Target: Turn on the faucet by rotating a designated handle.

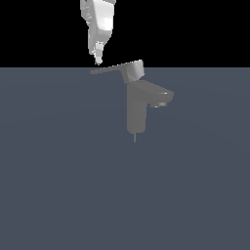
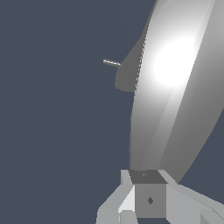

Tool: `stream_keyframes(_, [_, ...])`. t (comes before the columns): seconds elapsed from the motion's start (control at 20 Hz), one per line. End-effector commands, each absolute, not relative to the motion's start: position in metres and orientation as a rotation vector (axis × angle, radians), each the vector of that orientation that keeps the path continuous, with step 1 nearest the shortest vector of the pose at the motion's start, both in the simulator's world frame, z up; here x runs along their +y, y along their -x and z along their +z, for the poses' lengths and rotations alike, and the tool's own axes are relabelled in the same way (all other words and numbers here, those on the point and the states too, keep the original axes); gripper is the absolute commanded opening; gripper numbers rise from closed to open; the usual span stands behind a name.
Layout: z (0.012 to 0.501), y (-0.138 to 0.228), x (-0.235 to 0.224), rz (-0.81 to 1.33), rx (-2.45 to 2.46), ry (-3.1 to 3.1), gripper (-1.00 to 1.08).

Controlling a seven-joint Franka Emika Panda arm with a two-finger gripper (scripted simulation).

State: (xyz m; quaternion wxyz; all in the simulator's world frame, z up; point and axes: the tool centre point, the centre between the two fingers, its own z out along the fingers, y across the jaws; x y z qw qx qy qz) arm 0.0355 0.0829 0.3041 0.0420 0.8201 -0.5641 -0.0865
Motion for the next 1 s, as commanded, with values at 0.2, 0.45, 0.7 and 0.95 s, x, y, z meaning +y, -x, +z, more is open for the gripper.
stream_keyframes(0.2, [0.277, -0.053, 0.091, -0.218, -1.826, -2.387, -1.0])
stream_keyframes(0.45, [0.266, -0.06, 0.095, -0.196, -1.861, -2.339, -1.0])
stream_keyframes(0.7, [0.263, -0.061, 0.096, -0.191, -1.869, -2.327, -1.0])
stream_keyframes(0.95, [0.264, -0.056, 0.095, -0.192, -1.868, -2.328, -1.0])
